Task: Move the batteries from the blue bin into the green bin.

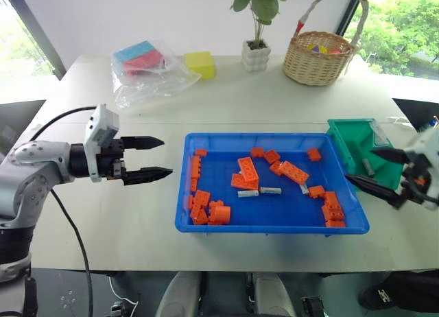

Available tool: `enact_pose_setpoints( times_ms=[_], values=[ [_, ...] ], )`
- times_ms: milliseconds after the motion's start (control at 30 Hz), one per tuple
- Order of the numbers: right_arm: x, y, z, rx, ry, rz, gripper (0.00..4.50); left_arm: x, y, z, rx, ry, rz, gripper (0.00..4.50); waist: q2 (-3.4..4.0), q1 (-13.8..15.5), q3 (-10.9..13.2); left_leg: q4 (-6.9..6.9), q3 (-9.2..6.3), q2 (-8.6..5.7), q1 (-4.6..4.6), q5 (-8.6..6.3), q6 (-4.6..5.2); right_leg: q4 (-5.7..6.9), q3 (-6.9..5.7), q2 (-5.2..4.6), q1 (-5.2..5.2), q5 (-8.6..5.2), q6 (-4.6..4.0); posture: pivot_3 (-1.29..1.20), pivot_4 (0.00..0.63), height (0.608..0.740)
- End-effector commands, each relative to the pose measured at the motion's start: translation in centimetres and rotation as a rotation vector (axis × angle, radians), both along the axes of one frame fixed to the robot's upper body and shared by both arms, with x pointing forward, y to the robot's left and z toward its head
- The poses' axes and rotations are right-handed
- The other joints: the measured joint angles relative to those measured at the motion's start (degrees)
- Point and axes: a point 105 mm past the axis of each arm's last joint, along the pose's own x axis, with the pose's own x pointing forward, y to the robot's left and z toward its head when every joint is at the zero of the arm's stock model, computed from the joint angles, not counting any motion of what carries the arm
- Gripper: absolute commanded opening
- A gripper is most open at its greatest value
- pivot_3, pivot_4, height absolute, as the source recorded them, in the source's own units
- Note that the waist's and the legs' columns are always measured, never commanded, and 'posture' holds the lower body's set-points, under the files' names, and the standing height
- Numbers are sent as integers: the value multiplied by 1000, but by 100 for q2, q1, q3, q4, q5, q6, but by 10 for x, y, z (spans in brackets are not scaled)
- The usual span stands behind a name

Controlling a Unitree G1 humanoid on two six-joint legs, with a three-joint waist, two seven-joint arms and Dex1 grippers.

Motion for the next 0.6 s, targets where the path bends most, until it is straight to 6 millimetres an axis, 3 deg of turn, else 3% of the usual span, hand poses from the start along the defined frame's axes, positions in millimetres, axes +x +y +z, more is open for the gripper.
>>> enact_pose_setpoints(
  times_ms=[33, 167, 333, 600],
  values=[
    [15, 30, -8, 34, 44, 0, 4308, -2, -3, 10, 6, -41, -23, 4500, -4, -2, 2, -2, 0, 0, -3, 0, 0, 0, 0, 0, -4, 0, 0, 0, 150, 702],
    [34, 93, -30, 181, 190, 50, 4308, -3, -7, 13, 15, -47, -52, 4500, -17, -37, 6, 1, -2, -5, -20, 1, 0, 0, -1, 1, -17, 1, 1, 0, 150, 702],
    [51, 132, -50, 204, 329, -16, 4308, -13, -12, 15, 25, -27, -124, 4500, -17, -103, 6, 5, -8, -7, -29, 7, -9, 24, 0, 7, -37, 11, 3, 0, 150, 702],
    [64, 149, -65, 171, 387, -45, 4308, -18, -19, 14, 26, -27, -162, 4500, -17, -123, 6, 5, -6, -16, -27, 10, -12, 31, -5, 14, -39, 19, 16, 0, 150, 702]
  ],
)
